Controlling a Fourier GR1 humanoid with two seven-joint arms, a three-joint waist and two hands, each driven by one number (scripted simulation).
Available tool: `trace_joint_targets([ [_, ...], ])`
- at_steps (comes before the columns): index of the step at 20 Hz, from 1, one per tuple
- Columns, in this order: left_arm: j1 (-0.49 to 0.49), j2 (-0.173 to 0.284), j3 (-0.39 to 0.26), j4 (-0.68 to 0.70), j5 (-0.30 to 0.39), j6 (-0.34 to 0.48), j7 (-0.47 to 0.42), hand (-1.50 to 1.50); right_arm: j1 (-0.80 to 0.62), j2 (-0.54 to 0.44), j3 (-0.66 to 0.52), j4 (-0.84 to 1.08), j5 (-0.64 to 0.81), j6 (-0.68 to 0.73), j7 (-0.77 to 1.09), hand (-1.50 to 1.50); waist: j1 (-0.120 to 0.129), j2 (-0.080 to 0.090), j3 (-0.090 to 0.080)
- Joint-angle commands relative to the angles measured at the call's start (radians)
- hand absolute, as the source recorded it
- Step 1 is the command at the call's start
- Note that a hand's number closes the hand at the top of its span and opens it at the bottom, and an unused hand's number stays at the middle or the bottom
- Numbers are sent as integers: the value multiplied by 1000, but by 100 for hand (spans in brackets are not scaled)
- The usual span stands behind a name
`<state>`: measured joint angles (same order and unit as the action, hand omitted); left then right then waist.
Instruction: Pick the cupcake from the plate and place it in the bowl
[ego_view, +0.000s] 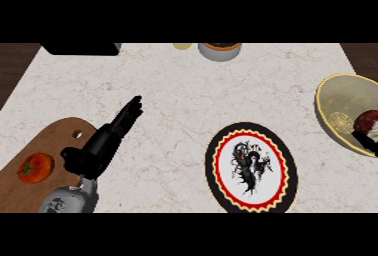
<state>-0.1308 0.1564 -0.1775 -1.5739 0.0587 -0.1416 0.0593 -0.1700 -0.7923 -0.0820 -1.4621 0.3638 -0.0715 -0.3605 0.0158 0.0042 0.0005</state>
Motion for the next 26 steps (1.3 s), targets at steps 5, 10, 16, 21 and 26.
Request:
trace_joint_targets([
  [5,12,-45,-27,7,-60,33,-18,0,-226,22,17,418,155,-37,-143,150,3,0,0],
  [10,-43,-45,-24,-26,-30,17,57,0,-305,-11,104,577,159,223,-56,150,22,5,0],
  [16,-20,-28,0,-3,-31,-2,14,0,-447,71,79,891,163,209,-344,-150,23,8,2],
  [21,-25,-42,1,5,-38,-2,11,0,-559,57,-21,988,105,229,-366,-150,8,3,1],
  [26,1,-50,-35,4,-66,-3,-16,0,-641,22,-181,1116,-30,255,-311,-150,28,14,3],
])
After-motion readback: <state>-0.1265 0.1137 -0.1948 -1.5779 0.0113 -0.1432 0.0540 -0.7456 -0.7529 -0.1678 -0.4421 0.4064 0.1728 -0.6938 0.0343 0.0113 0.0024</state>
